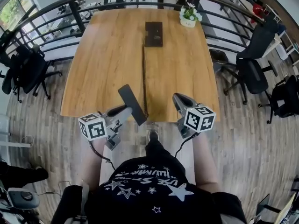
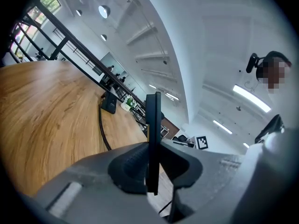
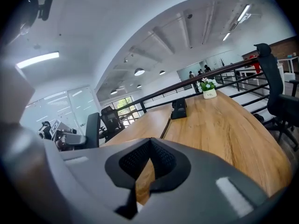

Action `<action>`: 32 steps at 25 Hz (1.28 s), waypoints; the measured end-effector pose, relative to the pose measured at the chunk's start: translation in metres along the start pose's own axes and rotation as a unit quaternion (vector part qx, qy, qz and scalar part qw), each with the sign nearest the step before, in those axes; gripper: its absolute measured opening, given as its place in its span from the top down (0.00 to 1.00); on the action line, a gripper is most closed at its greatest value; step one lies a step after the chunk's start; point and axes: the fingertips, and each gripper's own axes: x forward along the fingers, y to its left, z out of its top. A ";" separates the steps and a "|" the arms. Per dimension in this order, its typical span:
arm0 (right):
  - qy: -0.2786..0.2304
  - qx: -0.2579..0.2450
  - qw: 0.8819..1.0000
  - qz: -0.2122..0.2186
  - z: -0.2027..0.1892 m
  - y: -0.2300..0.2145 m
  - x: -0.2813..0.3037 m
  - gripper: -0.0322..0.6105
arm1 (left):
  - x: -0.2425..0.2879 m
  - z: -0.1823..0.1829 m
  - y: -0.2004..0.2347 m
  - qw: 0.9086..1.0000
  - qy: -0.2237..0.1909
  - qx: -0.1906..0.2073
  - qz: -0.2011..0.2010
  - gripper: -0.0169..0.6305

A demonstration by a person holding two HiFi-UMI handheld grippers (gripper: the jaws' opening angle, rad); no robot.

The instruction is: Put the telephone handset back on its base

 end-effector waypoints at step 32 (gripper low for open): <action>0.024 -0.001 1.000 0.009 0.131 -0.137 0.143 0.95 | 0.176 0.173 0.112 0.997 0.057 0.027 -0.050 0.86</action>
